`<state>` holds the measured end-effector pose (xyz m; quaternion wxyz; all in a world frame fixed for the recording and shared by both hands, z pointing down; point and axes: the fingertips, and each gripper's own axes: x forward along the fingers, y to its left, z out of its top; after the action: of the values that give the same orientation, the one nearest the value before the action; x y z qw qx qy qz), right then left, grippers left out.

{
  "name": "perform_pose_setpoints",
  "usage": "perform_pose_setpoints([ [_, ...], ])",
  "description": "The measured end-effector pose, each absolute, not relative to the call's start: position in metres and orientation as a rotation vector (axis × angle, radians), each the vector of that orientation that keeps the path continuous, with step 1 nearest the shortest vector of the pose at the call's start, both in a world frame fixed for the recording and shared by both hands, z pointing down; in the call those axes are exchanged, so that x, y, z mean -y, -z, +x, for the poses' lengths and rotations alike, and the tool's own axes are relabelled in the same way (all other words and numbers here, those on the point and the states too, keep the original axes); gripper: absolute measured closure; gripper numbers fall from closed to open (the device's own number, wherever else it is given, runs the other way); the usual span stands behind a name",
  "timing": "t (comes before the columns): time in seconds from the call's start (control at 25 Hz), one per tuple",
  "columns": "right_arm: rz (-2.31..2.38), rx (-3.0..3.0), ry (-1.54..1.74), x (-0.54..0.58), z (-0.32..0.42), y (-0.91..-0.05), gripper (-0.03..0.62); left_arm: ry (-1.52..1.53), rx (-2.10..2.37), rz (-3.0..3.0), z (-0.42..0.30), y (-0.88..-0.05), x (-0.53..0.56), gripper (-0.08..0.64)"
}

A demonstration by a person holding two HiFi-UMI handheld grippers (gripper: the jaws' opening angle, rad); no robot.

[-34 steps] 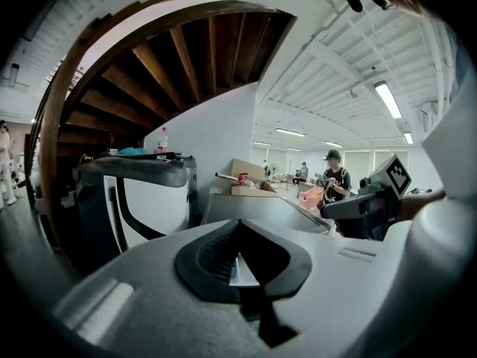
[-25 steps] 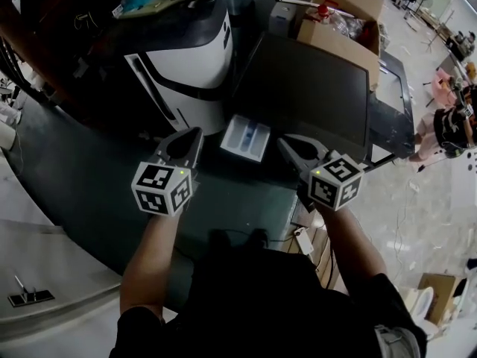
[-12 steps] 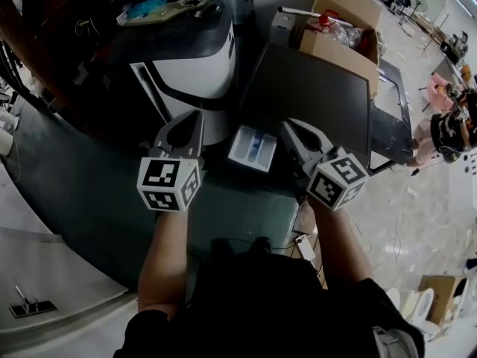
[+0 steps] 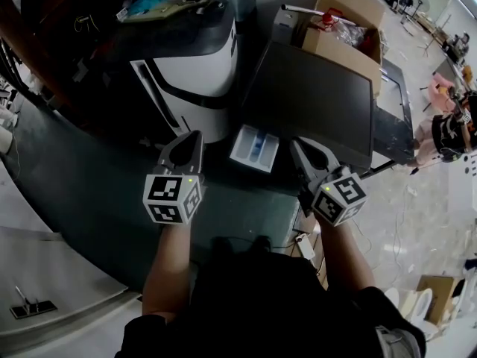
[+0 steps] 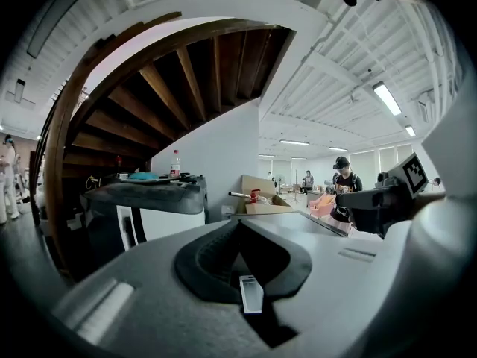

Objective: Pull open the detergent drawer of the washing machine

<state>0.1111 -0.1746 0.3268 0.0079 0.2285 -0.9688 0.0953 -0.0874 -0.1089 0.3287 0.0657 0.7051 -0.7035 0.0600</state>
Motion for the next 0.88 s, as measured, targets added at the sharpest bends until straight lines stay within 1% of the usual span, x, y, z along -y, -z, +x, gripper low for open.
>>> perform_pose_setpoints([
  [0.88, 0.658, 3.023, -0.282, 0.160, 0.105, -0.328, 0.589, -0.203, 2.080, 2.169, -0.069, -0.332, 0.110, 0.549],
])
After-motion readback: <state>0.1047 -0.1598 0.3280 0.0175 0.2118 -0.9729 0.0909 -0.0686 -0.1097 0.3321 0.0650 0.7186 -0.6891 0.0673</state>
